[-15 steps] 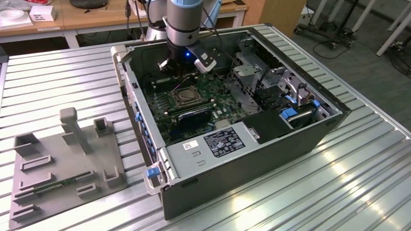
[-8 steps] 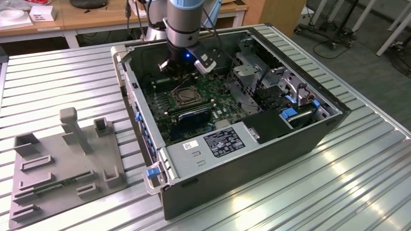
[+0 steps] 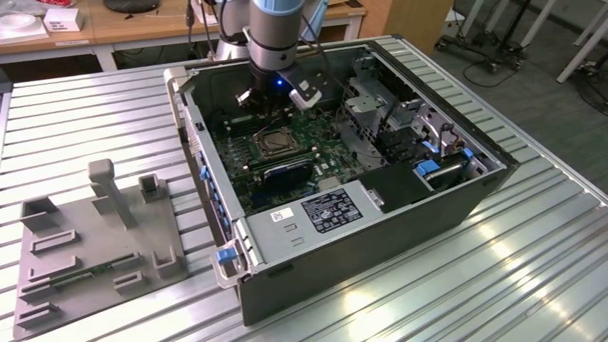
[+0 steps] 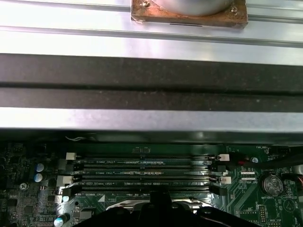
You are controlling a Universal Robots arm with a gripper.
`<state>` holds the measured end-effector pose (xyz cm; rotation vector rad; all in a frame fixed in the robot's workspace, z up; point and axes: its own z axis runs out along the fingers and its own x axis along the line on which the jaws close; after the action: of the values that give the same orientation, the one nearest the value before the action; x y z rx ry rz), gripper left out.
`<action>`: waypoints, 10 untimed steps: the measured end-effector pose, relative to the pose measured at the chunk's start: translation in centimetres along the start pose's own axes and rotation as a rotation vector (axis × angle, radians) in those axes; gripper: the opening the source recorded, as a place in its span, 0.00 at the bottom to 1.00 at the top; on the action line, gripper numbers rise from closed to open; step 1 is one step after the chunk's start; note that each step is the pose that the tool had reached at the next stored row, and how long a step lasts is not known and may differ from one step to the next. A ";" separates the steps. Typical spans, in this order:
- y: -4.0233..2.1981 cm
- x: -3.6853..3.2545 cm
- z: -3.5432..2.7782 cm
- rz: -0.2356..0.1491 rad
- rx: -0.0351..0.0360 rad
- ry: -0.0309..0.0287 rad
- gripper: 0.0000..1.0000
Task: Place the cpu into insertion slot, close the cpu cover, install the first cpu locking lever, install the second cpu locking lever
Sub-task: 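Install the first cpu locking lever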
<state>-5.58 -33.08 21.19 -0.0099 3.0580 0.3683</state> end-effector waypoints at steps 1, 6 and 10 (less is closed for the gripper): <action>0.00 -0.06 0.01 0.000 -0.0001 -0.0001 0.11; -0.02 -0.36 0.07 0.000 0.0000 0.0000 0.11; 0.00 -0.49 0.12 0.000 0.0001 0.0000 0.11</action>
<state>-5.09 -33.05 21.10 -0.0097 3.0581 0.3682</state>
